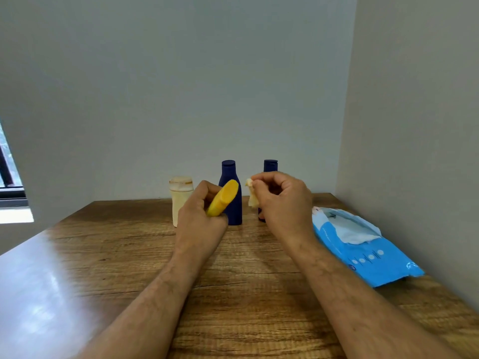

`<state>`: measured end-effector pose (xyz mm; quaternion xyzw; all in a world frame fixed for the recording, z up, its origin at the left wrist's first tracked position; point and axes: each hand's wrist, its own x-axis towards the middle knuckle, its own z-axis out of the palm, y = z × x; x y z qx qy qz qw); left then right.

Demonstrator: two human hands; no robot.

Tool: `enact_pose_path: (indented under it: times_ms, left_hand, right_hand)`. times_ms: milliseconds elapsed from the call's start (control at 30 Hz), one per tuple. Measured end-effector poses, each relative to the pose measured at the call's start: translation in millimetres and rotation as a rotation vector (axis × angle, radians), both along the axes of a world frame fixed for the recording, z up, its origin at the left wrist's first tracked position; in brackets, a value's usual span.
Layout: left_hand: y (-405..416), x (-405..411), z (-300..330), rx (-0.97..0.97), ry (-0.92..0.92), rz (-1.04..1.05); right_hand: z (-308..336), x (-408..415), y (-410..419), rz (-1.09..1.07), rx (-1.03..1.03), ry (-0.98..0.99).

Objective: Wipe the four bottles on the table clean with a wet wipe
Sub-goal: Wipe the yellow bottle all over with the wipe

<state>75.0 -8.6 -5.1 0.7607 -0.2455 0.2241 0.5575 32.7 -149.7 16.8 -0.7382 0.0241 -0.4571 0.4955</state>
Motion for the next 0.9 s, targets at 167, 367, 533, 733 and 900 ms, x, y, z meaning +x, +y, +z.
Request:
enact_pose_path:
  times_ms: [167,367,533,733,900]
  left_hand:
    - [-3,-3,3,-0.168,0.197,-0.232]
    - [-10,-3,-4,0.000,0.084,-0.316]
    - [-8,-5,-4,0.061,-0.037,-0.334]
    - [-9,-6,-4,-0.019,0.137,-0.310]
    - [-8,-7,2,-0.284,0.355,-0.494]
  right_hand:
    - [4,-1,-1,-0.003,0.080,-0.003]
    - [1,-4,5,0.078,-0.052,0.035]
    - [1,-11,15,0.132,-0.224,-0.027]
    - [0,-10,15,0.121,-0.226,-0.053]
    - [1,-3,4,0.040,0.038,0.043]
